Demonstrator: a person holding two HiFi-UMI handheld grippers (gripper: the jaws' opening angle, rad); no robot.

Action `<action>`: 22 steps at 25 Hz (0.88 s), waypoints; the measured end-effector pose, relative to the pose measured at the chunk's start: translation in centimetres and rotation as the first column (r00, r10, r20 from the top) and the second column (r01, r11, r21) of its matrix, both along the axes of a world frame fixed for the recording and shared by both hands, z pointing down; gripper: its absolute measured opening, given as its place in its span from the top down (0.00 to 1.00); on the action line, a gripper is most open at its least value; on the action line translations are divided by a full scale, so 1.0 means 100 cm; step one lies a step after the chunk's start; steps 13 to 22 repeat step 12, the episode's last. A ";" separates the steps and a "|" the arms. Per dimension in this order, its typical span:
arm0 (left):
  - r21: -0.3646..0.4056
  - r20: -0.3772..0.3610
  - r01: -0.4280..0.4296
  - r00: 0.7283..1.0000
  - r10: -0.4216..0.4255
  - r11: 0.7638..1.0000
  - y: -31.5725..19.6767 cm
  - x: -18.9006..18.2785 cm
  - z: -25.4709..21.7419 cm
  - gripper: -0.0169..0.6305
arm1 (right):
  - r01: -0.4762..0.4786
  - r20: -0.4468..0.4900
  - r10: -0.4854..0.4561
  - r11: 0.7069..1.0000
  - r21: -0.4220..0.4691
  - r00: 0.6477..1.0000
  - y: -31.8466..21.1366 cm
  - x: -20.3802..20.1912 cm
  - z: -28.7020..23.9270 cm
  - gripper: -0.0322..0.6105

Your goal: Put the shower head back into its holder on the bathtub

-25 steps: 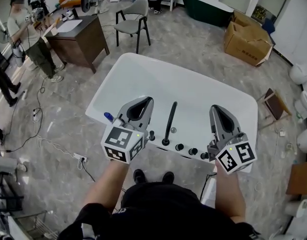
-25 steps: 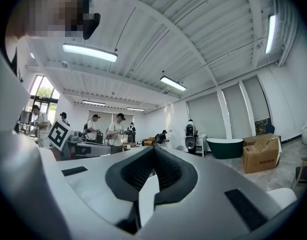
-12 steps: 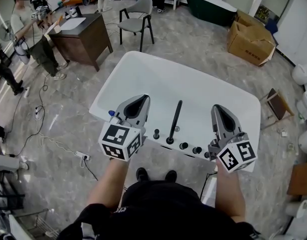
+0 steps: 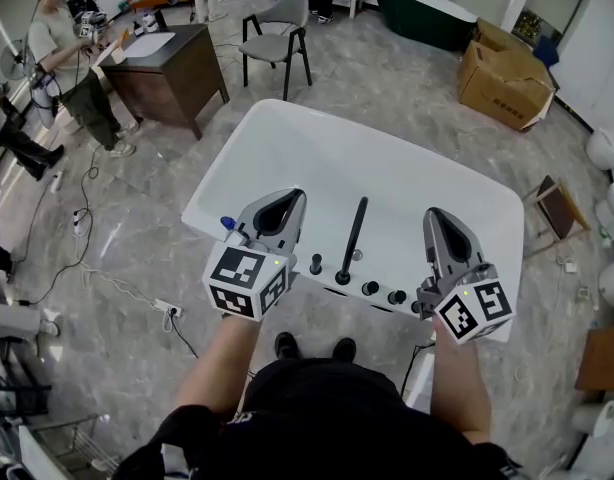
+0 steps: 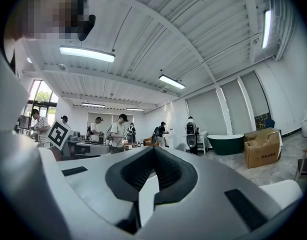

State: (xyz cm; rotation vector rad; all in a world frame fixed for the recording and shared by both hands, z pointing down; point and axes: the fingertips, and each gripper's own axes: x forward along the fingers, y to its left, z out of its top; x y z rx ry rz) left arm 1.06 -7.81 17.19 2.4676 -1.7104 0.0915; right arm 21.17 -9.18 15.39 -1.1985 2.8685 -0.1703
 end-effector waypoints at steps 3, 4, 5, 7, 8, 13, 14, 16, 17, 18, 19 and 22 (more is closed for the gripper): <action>-0.006 0.001 0.004 1.000 -0.004 1.000 0.000 -0.002 0.000 0.95 | -0.003 -0.004 0.003 1.000 -0.004 1.000 0.000 -0.002 -0.002 0.93; -0.008 0.001 0.008 1.000 -0.008 1.000 0.001 -0.003 0.000 0.95 | -0.004 -0.005 0.004 1.000 -0.005 1.000 0.001 -0.002 -0.002 0.93; -0.008 0.002 0.015 1.000 -0.015 1.000 0.002 -0.004 0.001 0.95 | -0.006 -0.007 0.006 1.000 -0.007 1.000 0.001 -0.001 -0.002 0.93; 0.004 0.006 0.033 0.999 -0.033 0.999 0.004 -0.006 0.001 0.95 | -0.012 -0.012 0.012 1.000 -0.009 1.000 0.003 0.000 0.000 0.93; 0.015 0.009 0.044 0.999 -0.045 0.999 0.006 -0.008 0.000 0.95 | -0.012 -0.011 0.012 1.000 -0.010 1.000 0.003 -0.001 0.001 0.93; 0.045 0.015 0.075 0.997 -0.075 0.996 0.011 -0.012 0.005 0.95 | -0.021 -0.007 0.021 0.999 -0.029 1.000 0.006 -0.006 0.007 0.93; 0.045 0.015 0.075 0.997 -0.075 0.996 0.011 -0.012 0.005 0.95 | -0.021 -0.007 0.021 0.999 -0.029 1.000 0.006 -0.006 0.007 0.93; 0.045 0.015 0.075 0.997 -0.075 0.996 0.011 -0.012 0.005 0.95 | -0.021 -0.007 0.021 0.999 -0.029 1.000 0.006 -0.006 0.007 0.93; 0.045 0.015 0.075 0.997 -0.075 0.996 0.011 -0.012 0.005 0.95 | -0.021 -0.007 0.021 0.999 -0.029 1.000 0.006 -0.006 0.007 0.93; 0.045 0.015 0.075 0.997 -0.075 0.996 0.011 -0.012 0.005 0.95 | -0.021 -0.007 0.021 0.999 -0.029 1.000 0.006 -0.006 0.007 0.93; 0.045 0.015 0.075 0.997 -0.075 0.996 0.011 -0.012 0.005 0.95 | -0.021 -0.007 0.021 0.999 -0.029 1.000 0.006 -0.006 0.007 0.93; 0.045 0.015 0.075 0.997 -0.075 0.996 0.011 -0.012 0.005 0.95 | -0.021 -0.007 0.021 0.999 -0.029 1.000 0.006 -0.006 0.007 0.93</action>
